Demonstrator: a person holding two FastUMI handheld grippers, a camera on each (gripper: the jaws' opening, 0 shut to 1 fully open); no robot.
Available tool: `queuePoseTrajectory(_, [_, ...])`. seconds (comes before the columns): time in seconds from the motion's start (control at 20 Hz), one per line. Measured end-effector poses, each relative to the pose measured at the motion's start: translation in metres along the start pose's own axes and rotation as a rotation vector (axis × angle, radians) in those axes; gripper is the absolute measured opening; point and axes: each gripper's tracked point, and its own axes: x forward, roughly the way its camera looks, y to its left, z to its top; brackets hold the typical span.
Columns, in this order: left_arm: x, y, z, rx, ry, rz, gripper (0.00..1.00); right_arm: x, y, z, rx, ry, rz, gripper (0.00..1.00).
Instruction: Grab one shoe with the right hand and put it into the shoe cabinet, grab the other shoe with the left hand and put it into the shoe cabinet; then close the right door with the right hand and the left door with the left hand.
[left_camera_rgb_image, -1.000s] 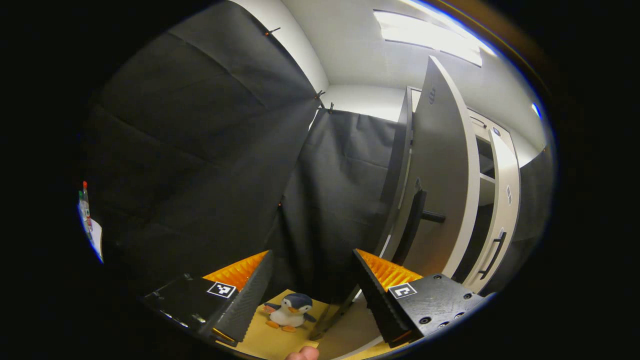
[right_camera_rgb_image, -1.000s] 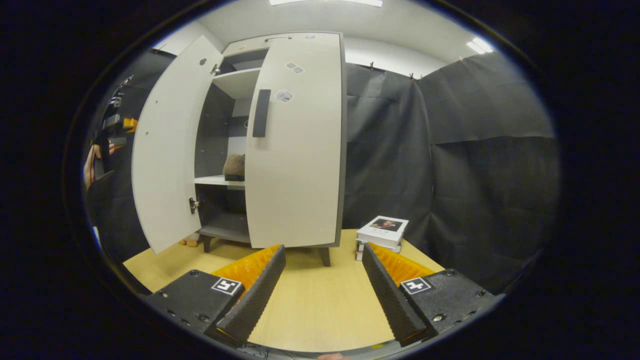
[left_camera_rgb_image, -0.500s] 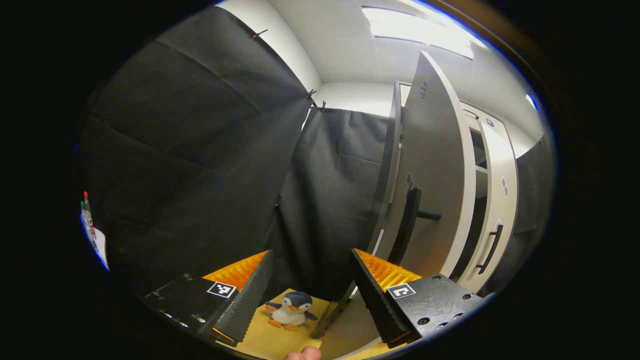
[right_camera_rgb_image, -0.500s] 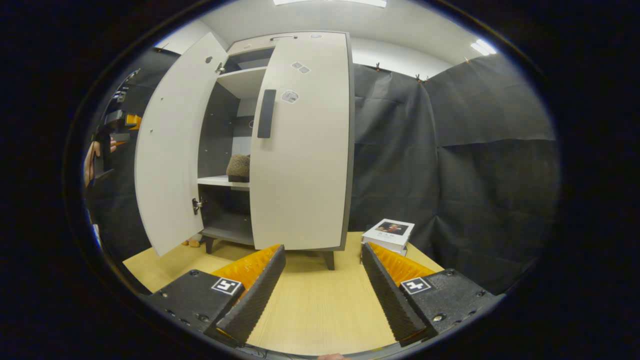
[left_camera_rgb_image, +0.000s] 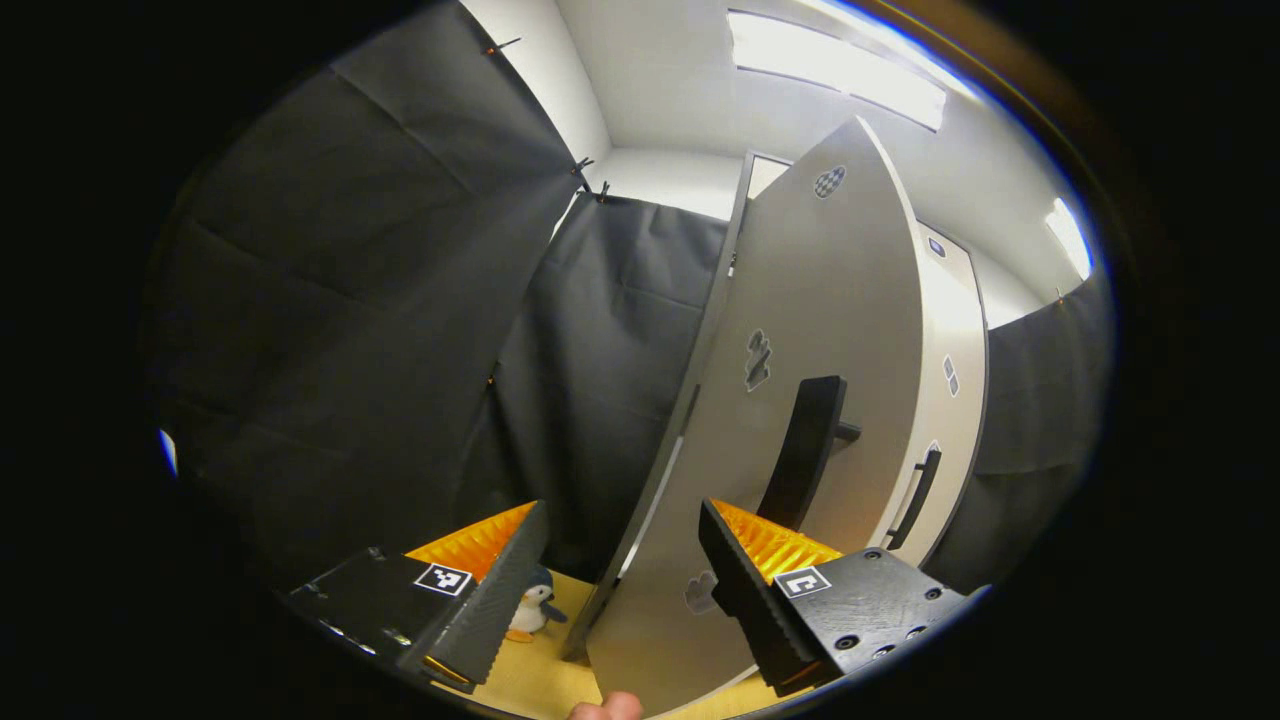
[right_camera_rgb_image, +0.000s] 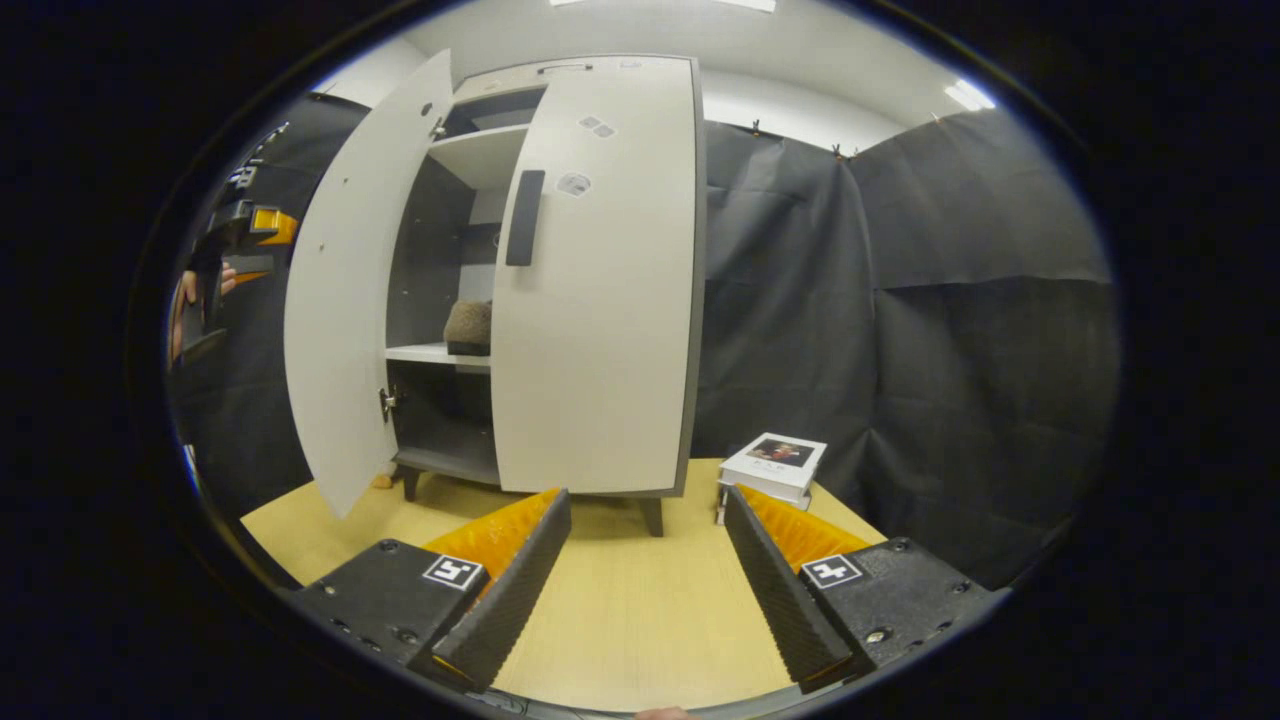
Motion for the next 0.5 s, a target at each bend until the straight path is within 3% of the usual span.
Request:
queuePoseTrajectory(0.2, [0.005,-0.022,0.000,-0.035,-0.025,-0.026,0.94,0.002,-0.011,0.000,0.008,0.000,-0.025,1.00])
queuePoseTrajectory(0.5, [0.022,-0.077,-0.022,-0.068,0.017,-0.141,0.94,0.005,-0.020,-0.002,0.002,-0.002,-0.057,1.00])
